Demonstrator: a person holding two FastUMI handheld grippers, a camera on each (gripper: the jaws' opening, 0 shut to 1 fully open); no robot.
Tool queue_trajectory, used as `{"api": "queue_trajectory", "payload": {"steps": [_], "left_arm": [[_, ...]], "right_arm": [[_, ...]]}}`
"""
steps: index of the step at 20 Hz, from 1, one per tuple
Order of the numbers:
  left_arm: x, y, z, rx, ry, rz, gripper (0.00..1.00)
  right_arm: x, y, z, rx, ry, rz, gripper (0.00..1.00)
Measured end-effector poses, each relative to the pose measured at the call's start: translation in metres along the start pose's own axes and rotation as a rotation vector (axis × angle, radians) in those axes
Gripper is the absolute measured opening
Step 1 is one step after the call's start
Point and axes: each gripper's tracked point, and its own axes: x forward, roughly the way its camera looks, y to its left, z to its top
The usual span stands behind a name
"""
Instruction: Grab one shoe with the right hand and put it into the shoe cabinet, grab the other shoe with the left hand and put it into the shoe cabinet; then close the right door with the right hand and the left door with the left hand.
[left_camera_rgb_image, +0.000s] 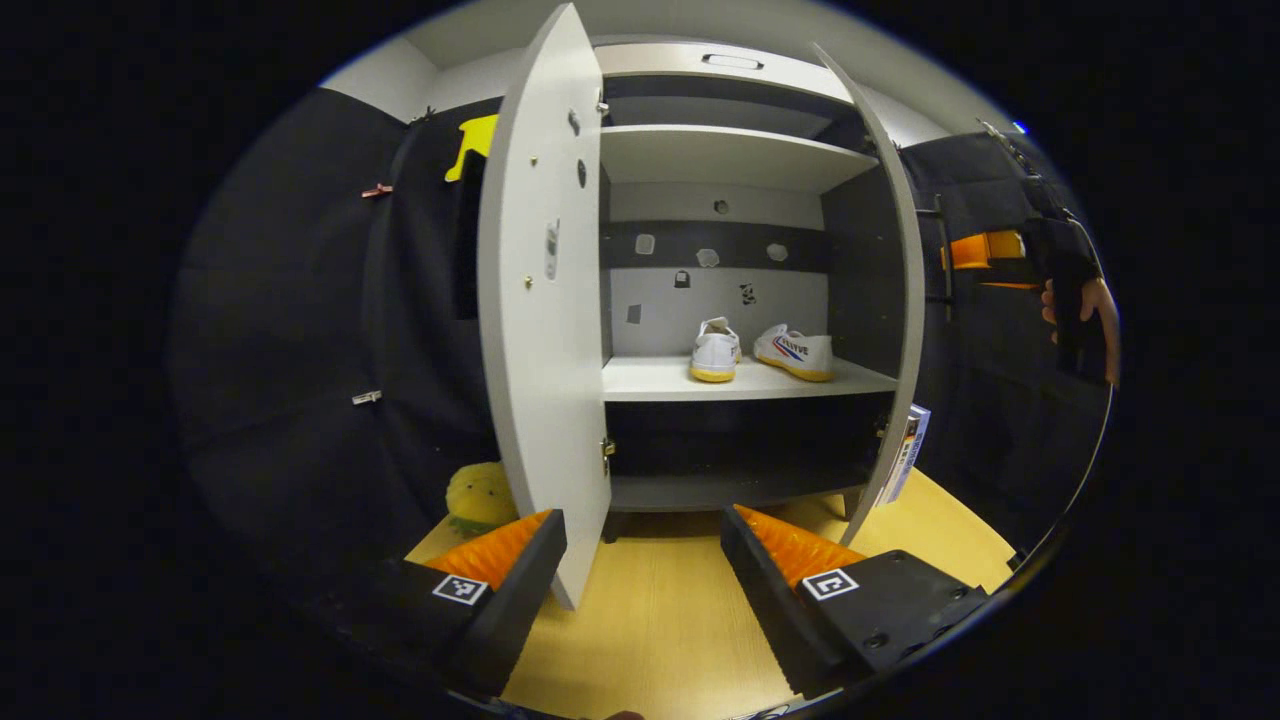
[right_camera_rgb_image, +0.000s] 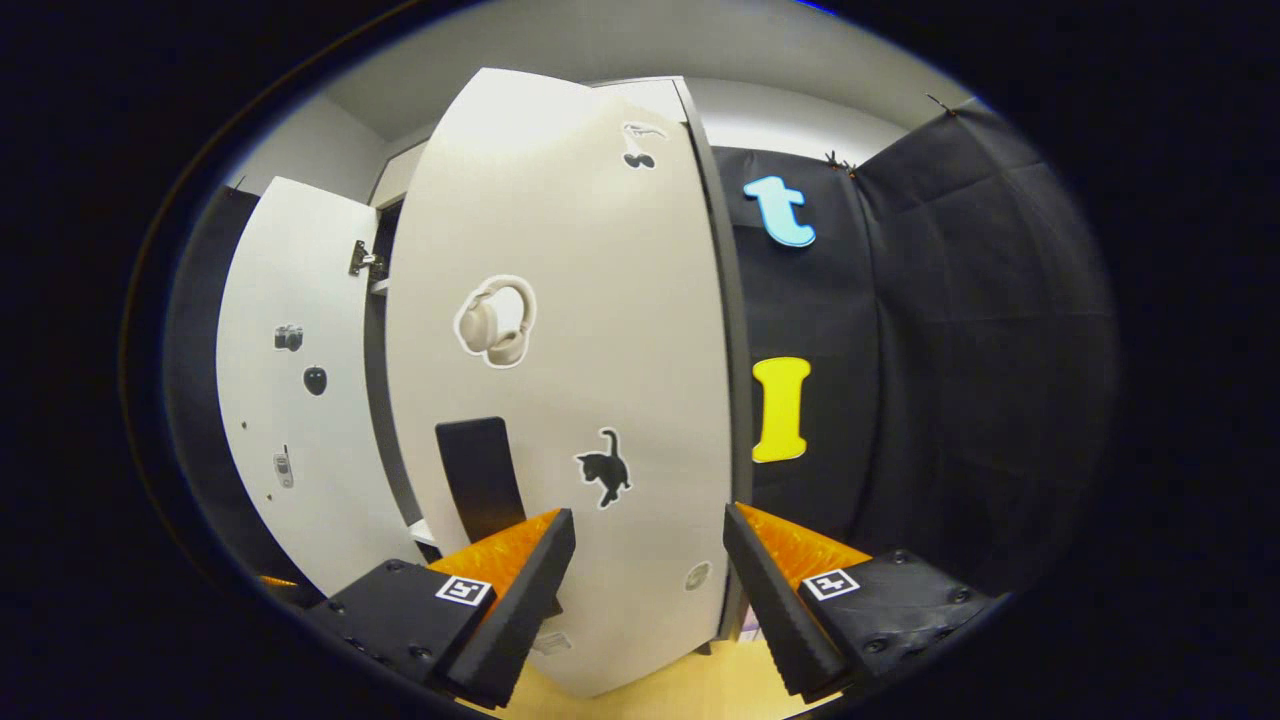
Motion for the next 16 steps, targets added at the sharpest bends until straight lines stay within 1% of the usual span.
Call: {"api": "queue_trajectory", "payload": {"steps": [5, 9, 10, 12, 13, 16], "left_arm": [[-0.020, 0.049, 0.000, -0.048, -0.014, 0.086, 0.98], [-0.032, 0.095, -0.002, -0.076, -0.018, 0.125, 0.98], [-0.036, 0.102, -0.002, -0.101, -0.016, 0.129, 0.98], [-0.037, 0.115, 0.006, -0.165, -0.024, 0.104, 0.98], [-0.039, 0.123, 0.013, -0.184, -0.035, 0.095, 0.96], [-0.031, 0.157, 0.032, -0.203, -0.056, 0.083, 0.95]], "right_arm": [[-0.002, 0.027, -0.026, 0.017, 0.036, 0.012, 0.97], [-0.020, 0.037, -0.068, 0.009, 0.110, -0.011, 0.97], [-0.025, 0.038, -0.081, 0.018, 0.141, -0.019, 0.97], [-0.033, 0.046, -0.098, 0.051, 0.176, -0.036, 0.97], [-0.037, 0.050, -0.105, 0.063, 0.181, -0.047, 0.97], [-0.049, 0.061, -0.125, 0.058, 0.185, -0.083, 0.97]]}}
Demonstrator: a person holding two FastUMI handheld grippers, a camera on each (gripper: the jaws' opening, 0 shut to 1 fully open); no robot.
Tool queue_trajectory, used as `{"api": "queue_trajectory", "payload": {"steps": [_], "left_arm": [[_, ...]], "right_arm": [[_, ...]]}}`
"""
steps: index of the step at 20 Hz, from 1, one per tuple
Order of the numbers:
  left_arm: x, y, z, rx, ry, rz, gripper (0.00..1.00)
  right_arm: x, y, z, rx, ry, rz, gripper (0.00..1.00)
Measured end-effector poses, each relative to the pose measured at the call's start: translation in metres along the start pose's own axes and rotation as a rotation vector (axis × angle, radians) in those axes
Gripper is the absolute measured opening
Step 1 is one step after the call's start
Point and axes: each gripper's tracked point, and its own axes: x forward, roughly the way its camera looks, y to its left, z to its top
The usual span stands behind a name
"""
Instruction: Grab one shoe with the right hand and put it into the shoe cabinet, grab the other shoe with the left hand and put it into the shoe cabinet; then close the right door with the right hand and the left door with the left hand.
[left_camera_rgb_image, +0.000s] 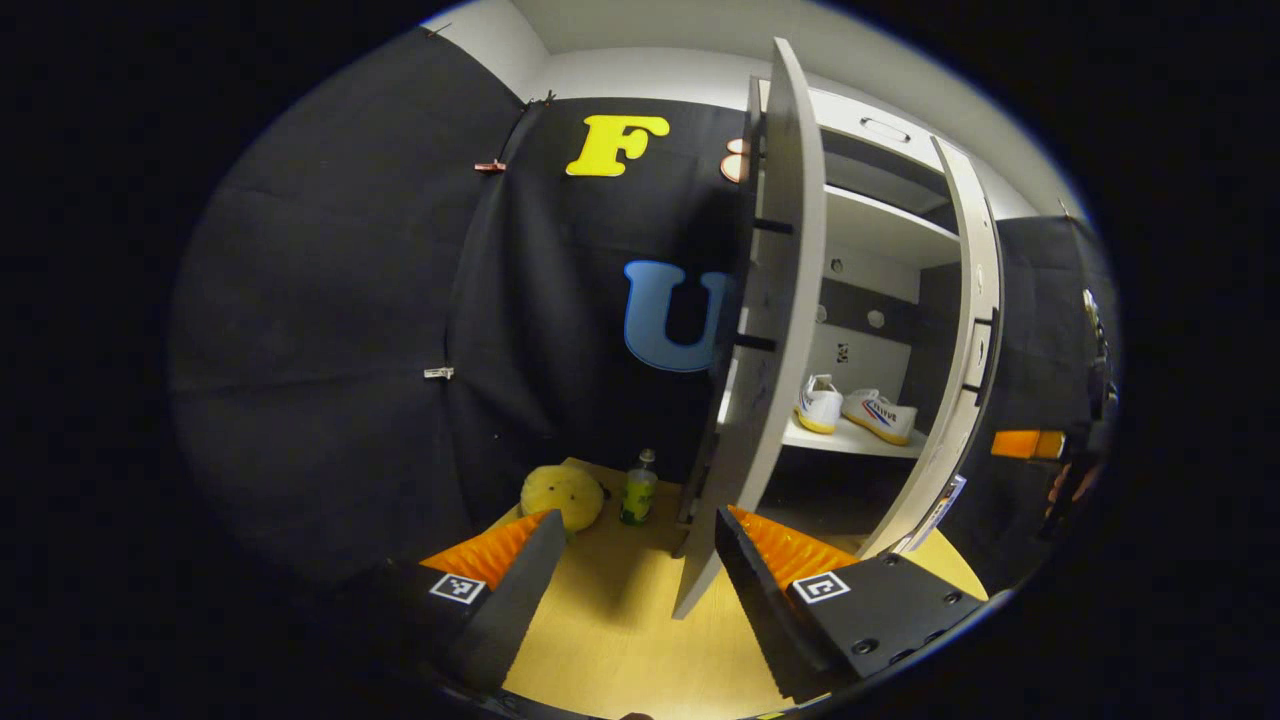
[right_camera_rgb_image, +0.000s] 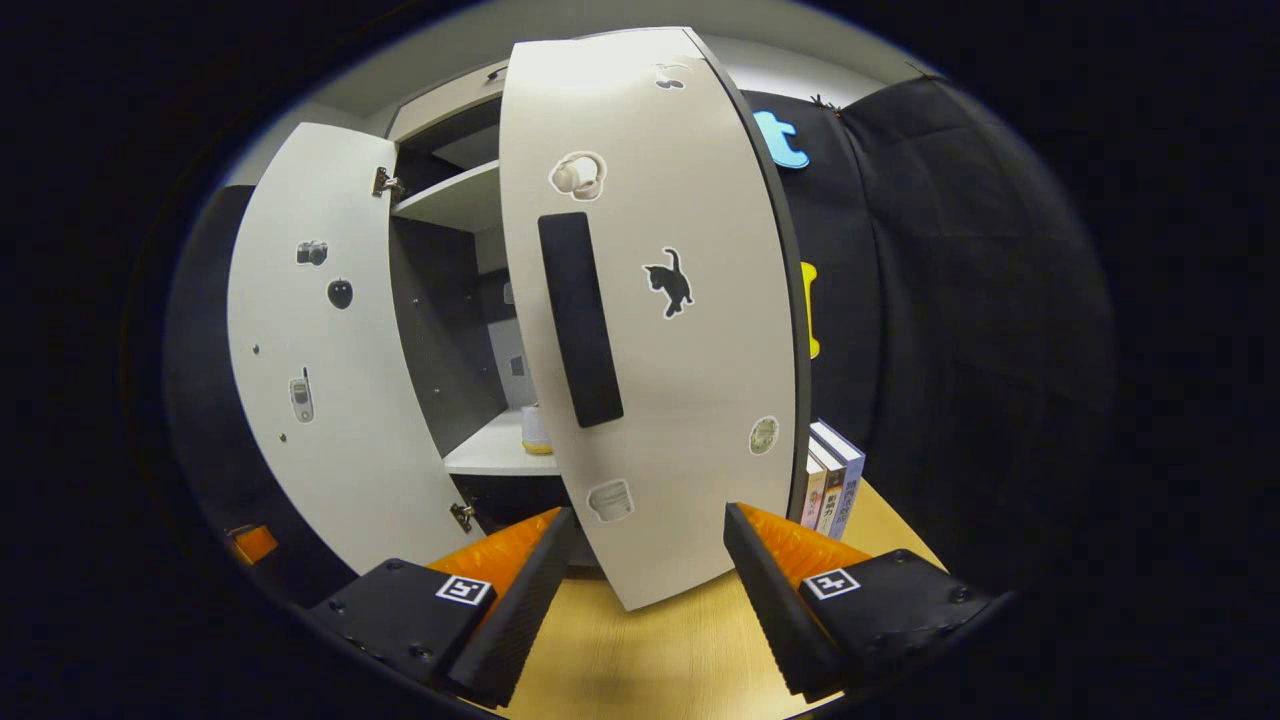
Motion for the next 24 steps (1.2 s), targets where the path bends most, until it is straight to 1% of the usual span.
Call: {"api": "queue_trajectory", "payload": {"steps": [3, 5, 9, 11, 13, 16, 19, 22, 23, 24], "left_arm": [[0.021, 0.018, 0.034, -0.016, -0.034, -0.036, 0.95], [0.041, 0.027, 0.063, -0.003, -0.066, -0.065, 0.95], [0.082, 0.018, 0.113, 0.060, -0.120, -0.166, 0.95], [0.095, 0.009, 0.123, 0.057, -0.128, -0.208, 0.95], [0.105, 0.000, 0.135, 0.070, -0.133, -0.236, 0.95], [0.115, -0.010, 0.148, 0.111, -0.142, -0.247, 0.95], [0.116, -0.025, 0.156, 0.144, -0.138, -0.259, 0.95], [0.116, -0.023, 0.166, 0.191, -0.161, -0.210, 0.92], [0.114, -0.027, 0.164, 0.203, -0.154, -0.212, 0.93], [0.111, -0.033, 0.159, 0.205, -0.145, -0.212, 0.92]], "right_arm": [[-0.012, 0.007, -0.022, -0.031, 0.022, -0.029, 0.97], [-0.022, 0.010, -0.034, -0.033, 0.035, -0.047, 0.97], [-0.042, 0.011, -0.061, -0.042, 0.080, -0.087, 0.97], [-0.052, 0.009, -0.068, -0.043, 0.094, -0.103, 0.97], [-0.060, 0.010, -0.066, -0.037, 0.087, -0.109, 0.97], [-0.069, 0.000, -0.058, -0.054, 0.063, -0.130, 0.97], [-0.075, -0.013, -0.051, -0.041, 0.045, -0.141, 0.97], [-0.080, -0.029, -0.053, -0.030, 0.043, -0.151, 0.97], [-0.082, -0.036, -0.055, -0.033, 0.046, -0.154, 0.97], [-0.084, -0.041, -0.057, -0.035, 0.050, -0.154, 0.97]]}}
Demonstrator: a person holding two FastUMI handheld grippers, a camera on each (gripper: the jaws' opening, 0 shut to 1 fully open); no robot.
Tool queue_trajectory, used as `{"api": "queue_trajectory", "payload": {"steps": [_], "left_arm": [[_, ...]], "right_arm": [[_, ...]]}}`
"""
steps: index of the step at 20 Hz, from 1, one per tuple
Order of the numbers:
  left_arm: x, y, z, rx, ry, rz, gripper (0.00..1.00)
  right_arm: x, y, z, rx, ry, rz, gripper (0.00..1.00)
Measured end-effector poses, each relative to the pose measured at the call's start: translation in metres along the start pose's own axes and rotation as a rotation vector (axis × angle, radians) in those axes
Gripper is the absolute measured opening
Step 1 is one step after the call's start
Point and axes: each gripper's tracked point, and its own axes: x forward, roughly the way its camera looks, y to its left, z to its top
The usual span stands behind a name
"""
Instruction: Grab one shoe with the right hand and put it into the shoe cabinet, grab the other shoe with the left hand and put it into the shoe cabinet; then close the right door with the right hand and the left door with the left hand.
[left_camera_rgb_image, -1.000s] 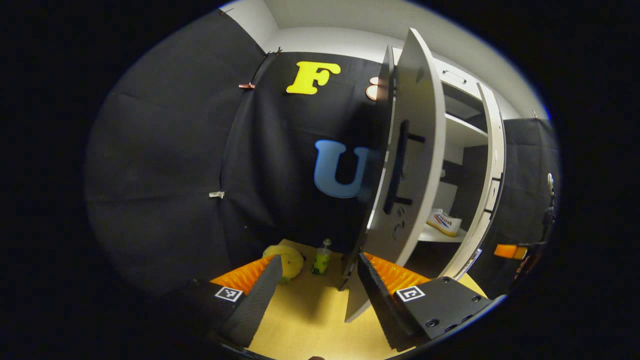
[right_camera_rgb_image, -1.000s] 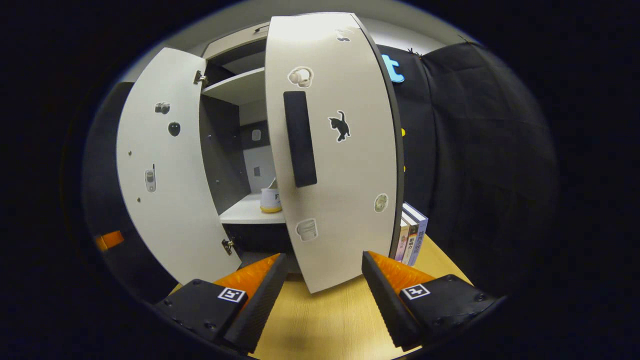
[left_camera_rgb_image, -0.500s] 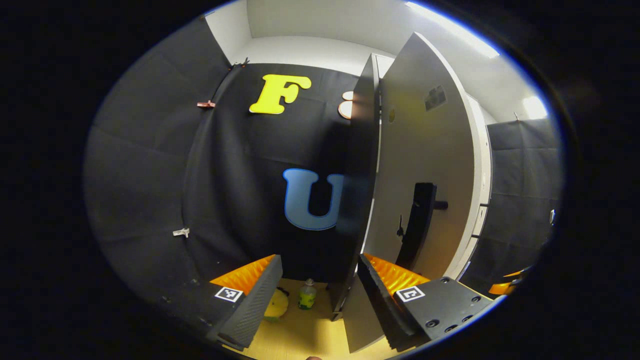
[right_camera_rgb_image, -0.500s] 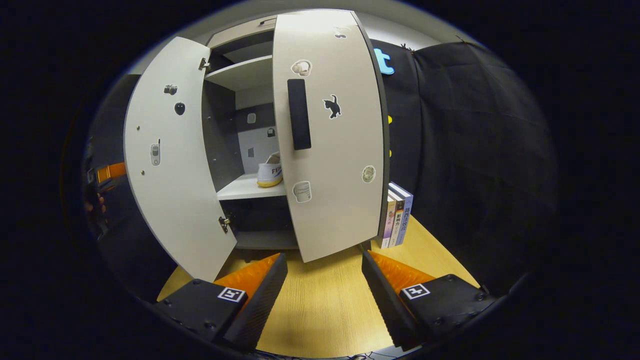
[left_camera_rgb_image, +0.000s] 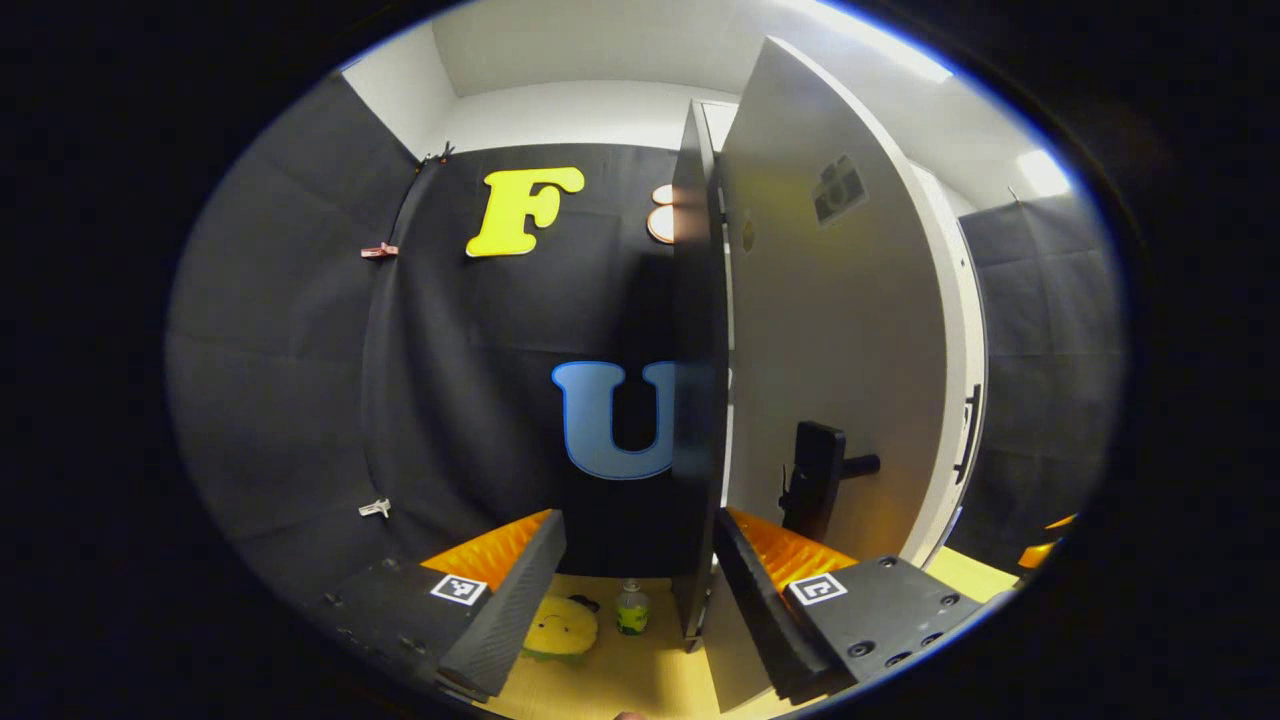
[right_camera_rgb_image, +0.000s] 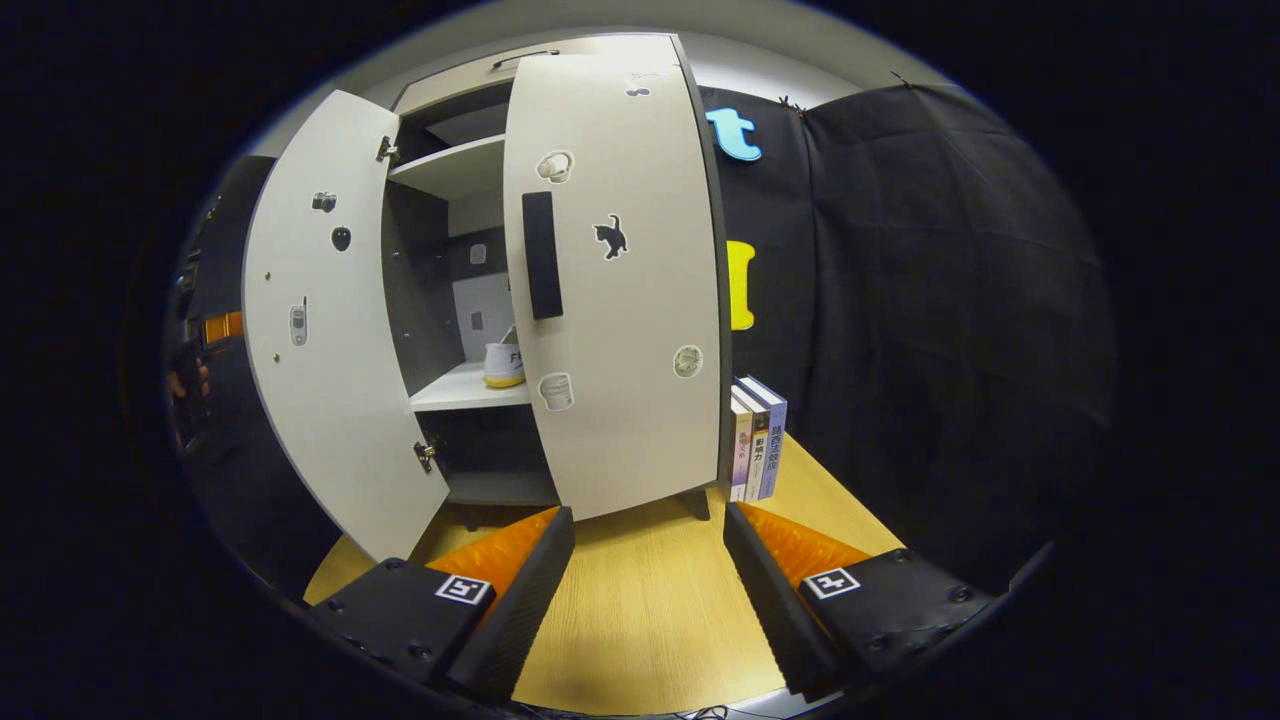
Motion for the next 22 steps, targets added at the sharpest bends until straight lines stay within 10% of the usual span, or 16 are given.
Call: {"api": "queue_trajectory", "payload": {"steps": [22], "left_arm": [[0.001, -0.202, 0.006, -0.102, -0.050, 0.073, 0.95]], "right_arm": [[0.027, -0.106, 0.009, 0.023, 0.001, 0.142, 0.97]]}}
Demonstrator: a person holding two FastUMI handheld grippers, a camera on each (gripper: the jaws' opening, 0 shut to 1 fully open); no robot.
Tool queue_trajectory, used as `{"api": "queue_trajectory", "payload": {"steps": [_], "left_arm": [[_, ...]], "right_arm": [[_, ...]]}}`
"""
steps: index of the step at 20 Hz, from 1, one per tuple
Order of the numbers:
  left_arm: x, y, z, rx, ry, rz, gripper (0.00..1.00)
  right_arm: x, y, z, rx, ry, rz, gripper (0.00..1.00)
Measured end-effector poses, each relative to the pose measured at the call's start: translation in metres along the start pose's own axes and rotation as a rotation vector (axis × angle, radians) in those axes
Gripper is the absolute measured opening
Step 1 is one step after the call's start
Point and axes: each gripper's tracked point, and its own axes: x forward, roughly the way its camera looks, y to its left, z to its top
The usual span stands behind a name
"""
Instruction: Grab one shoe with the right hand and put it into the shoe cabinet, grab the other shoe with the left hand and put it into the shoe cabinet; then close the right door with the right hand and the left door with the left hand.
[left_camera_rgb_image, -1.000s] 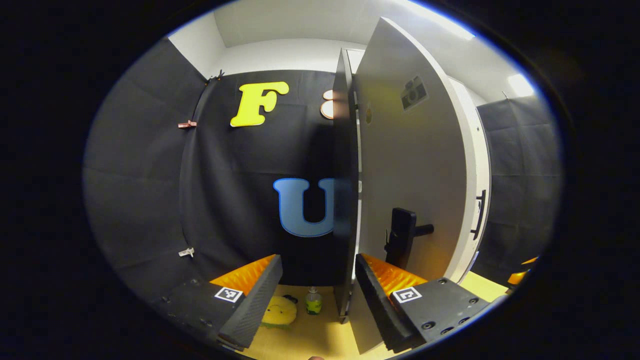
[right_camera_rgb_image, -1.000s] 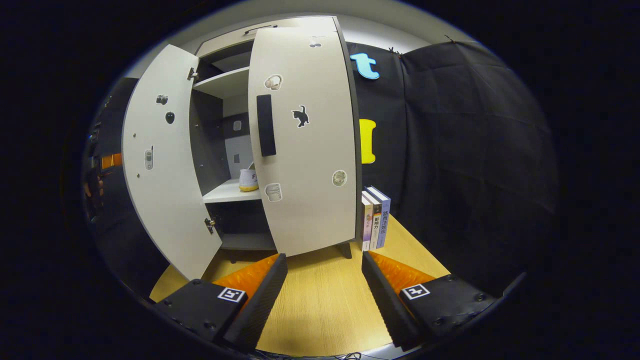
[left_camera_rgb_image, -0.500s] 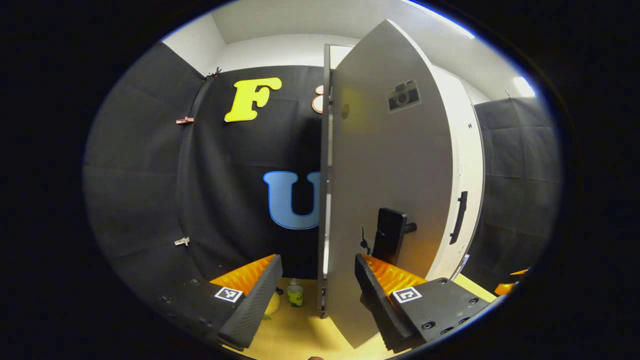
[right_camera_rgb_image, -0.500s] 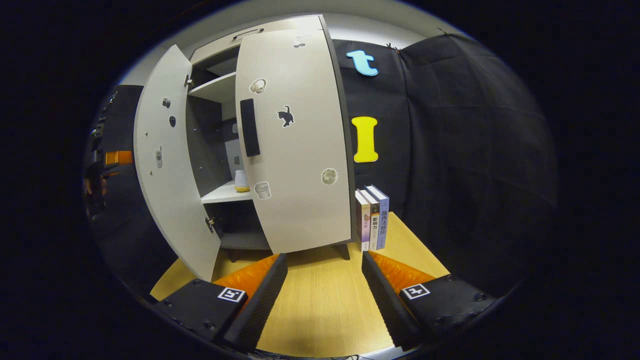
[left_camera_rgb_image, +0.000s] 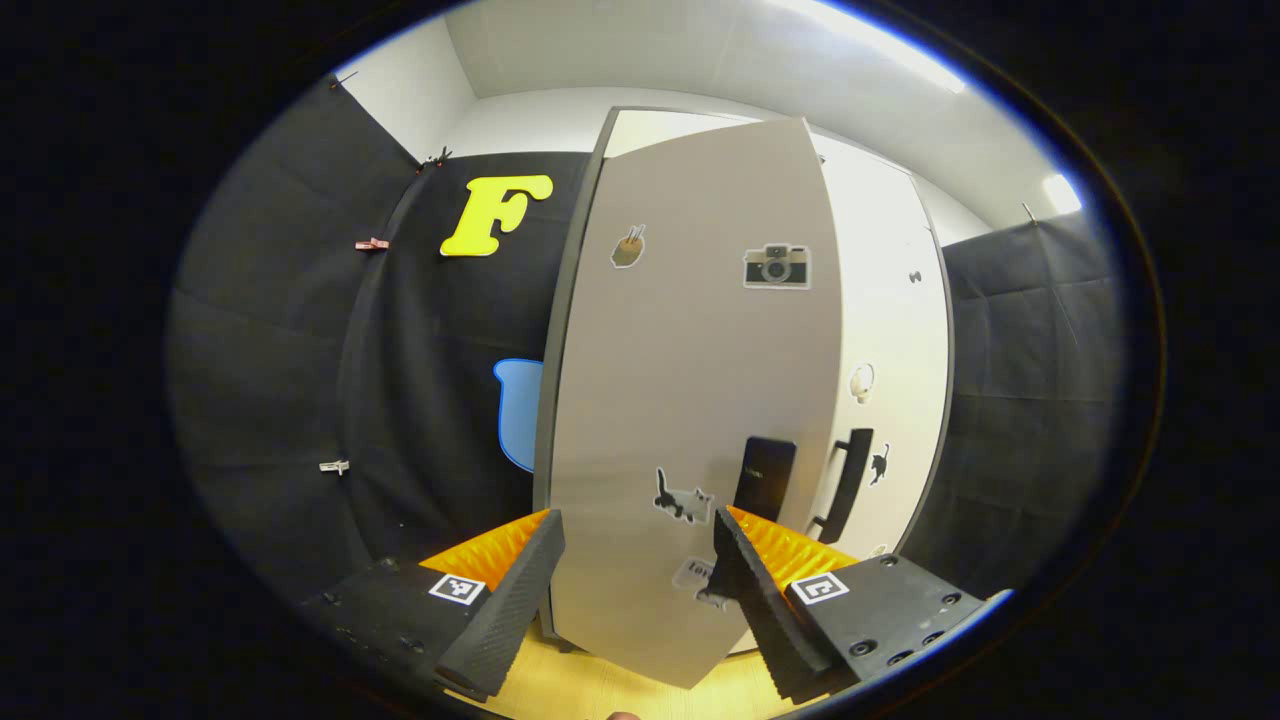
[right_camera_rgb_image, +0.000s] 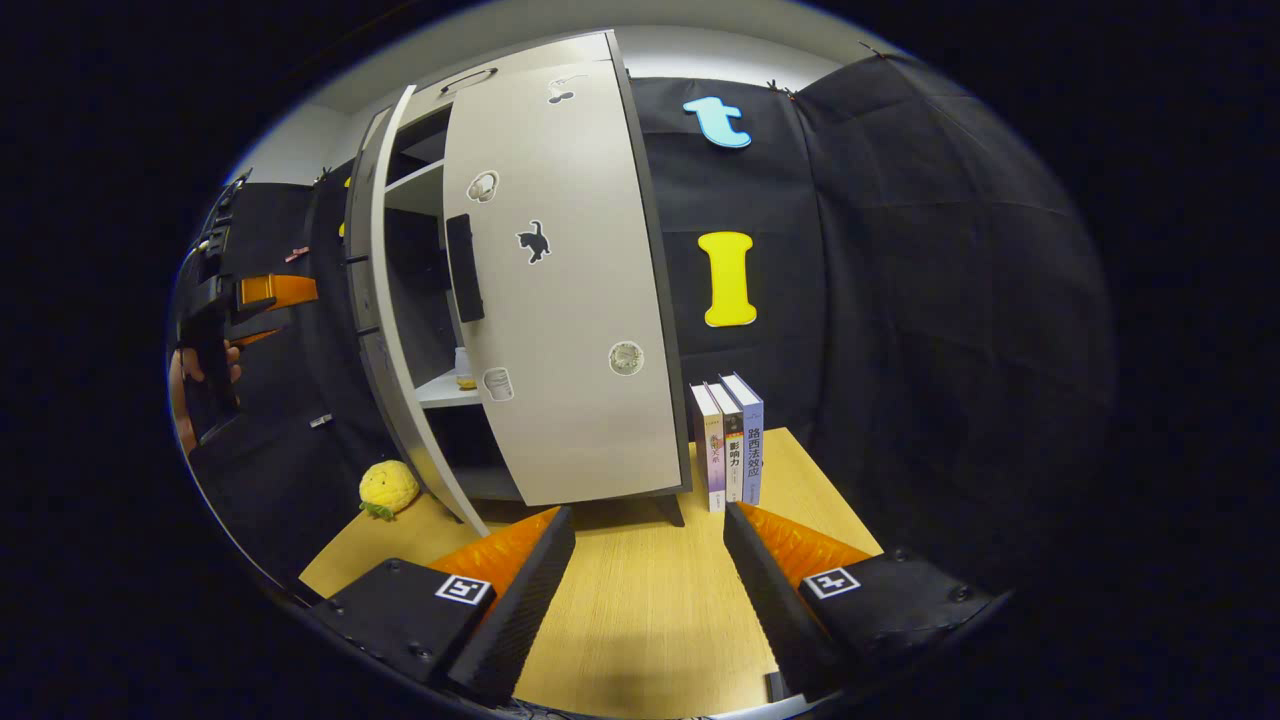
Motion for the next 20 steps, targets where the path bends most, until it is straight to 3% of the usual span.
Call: {"api": "queue_trajectory", "payload": {"steps": [7, 11, 13, 17, 20], "left_arm": [[-0.063, -0.018, -0.070, 0.056, 0.090, 0.013, 0.95], [-0.096, -0.019, -0.086, 0.000, 0.103, -0.004, 0.95], [-0.110, -0.011, -0.083, -0.027, 0.087, 0.008, 0.95], [-0.135, 0.028, -0.080, 0.031, 0.045, 0.082, 0.95], [-0.152, 0.043, -0.090, -0.008, 0.019, 0.113, 0.95]], "right_arm": [[-0.004, 0.001, 0.027, -0.012, -0.063, 0.030, 0.98], [-0.010, 0.018, 0.041, -0.032, -0.099, 0.032, 0.98], [-0.016, 0.028, 0.050, -0.038, -0.123, 0.037, 0.98], [-0.032, 0.047, 0.055, -0.049, -0.162, 0.037, 0.98], [-0.044, 0.059, 0.043, -0.052, -0.166, 0.043, 0.98]]}}
